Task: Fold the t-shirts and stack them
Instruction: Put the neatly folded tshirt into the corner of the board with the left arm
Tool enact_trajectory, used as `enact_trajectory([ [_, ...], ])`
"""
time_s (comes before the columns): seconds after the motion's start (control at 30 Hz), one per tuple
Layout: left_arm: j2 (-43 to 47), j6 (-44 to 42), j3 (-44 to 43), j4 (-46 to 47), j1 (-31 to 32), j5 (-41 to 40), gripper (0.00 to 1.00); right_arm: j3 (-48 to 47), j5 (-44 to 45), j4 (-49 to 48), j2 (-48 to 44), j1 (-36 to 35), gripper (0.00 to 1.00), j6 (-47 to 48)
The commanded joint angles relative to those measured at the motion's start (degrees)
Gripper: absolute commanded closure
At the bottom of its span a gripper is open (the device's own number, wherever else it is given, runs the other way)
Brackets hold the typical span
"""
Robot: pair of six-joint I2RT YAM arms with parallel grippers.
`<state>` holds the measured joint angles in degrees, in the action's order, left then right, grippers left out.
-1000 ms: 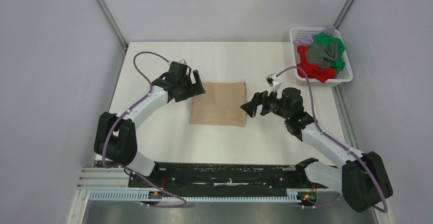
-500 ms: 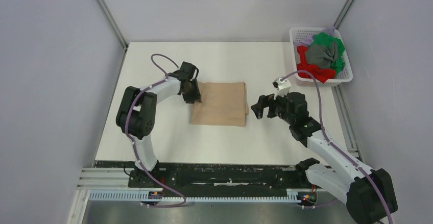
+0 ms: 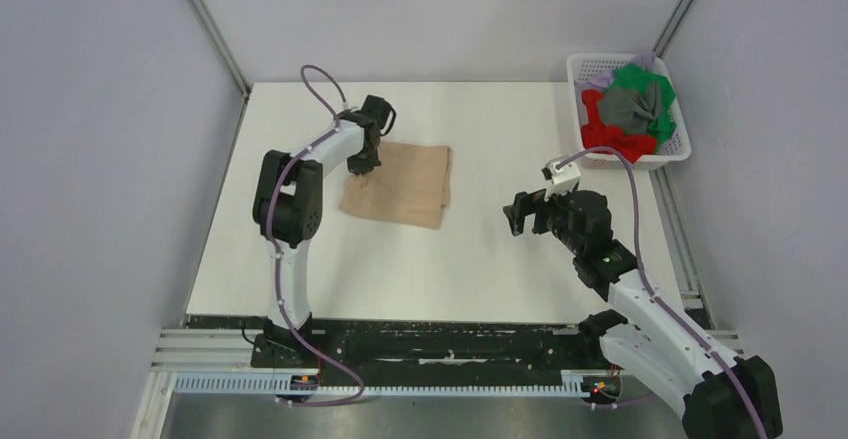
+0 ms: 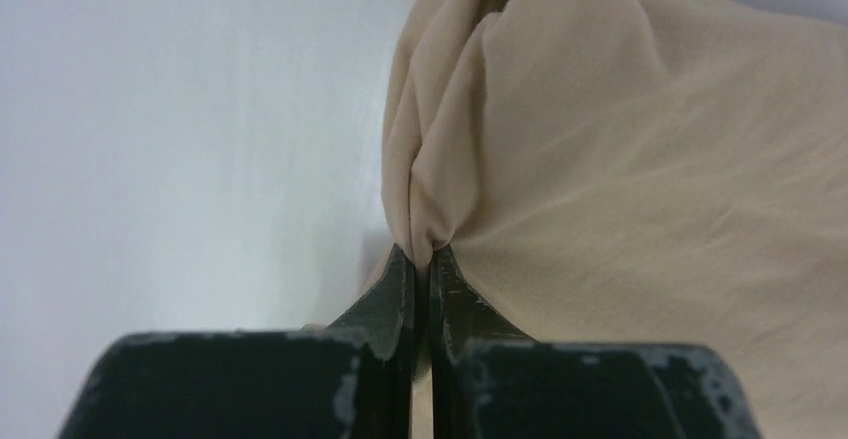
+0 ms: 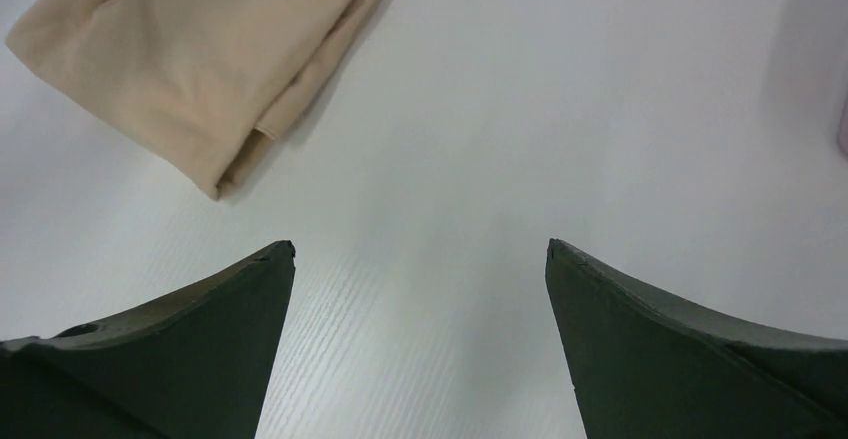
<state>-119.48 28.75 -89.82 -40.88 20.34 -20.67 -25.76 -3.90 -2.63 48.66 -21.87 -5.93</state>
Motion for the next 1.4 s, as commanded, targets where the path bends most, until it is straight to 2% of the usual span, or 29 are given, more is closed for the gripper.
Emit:
enact_trajectory([
  [0.0, -5.3, -7.4, -11.6, -5.7, -6.0, -15.7, 0.98, 1.9, 3.5, -4.4, -3.1, 0.2, 0.02, 2.4],
  [0.23, -14.1, -21.5, -24.7, -1.7, -13.6, -22.9, 0.98, 4.1, 9.4, -5.4, -5.1, 0.3, 0.02, 2.9],
  [0.37, -20.0, -31.1, -34.8, 0.6, -17.1, -29.3, 0.98, 5.0, 12.5, -5.7, -5.5, 0.3, 0.02, 3.5],
  [0.47, -23.8, -35.9, -42.6, 1.0, -19.6, -30.3, 0.98, 4.8, 14.7, -5.6, -5.1, 0.3, 0.02, 3.1],
  [0.63, -25.3, -39.9, -44.9, 5.6, -23.1, -29.1, 0.98, 5.5, 15.2, -5.2, -5.2, 0.3, 0.02, 0.8],
  [0.73, -26.1, -39.5, -46.7, 7.1, -24.1, -28.2, 0.97, 6.7, 16.4, -5.9, -6.2, 0.3, 0.02, -0.1],
  [0.77, -26.4, -39.2, -47.6, 6.8, -24.3, -27.5, 0.94, 6.7, 16.7, -5.8, -6.4, 0.3, 0.02, -0.4],
  [0.87, -27.1, -39.0, -50.3, 6.4, -24.4, -29.0, 0.74, 6.8, 16.8, -5.6, -6.6, 0.3, 0.02, 0.2],
  [0.9, -27.0, -38.8, -50.8, 6.3, -24.4, -29.4, 0.64, 6.7, 16.9, -5.3, -6.3, 0.3, 0.02, 0.5],
  [0.97, -25.5, -38.0, -50.6, 5.7, -24.4, -29.5, 0.02, 6.0, 17.7, -4.1, -5.5, 0.3, 0.02, 0.4],
  [1.07, -22.4, -35.0, -50.5, 3.1, -24.2, -28.3, 0.0, 5.3, 18.1, -3.5, -4.5, 0.2, 0.02, -0.8],
  [1.2, -15.7, -28.5, -47.7, -2.5, -23.1, -22.4, 0.0, 4.9, 18.3, -3.4, -3.9, 0.3, 0.02, -2.0],
  [1.37, -2.0, -16.4, -34.8, -5.8, -21.1, -8.4, 0.0, 2.7, 18.2, -1.2, -0.7, 0.3, 0.02, -3.3],
])
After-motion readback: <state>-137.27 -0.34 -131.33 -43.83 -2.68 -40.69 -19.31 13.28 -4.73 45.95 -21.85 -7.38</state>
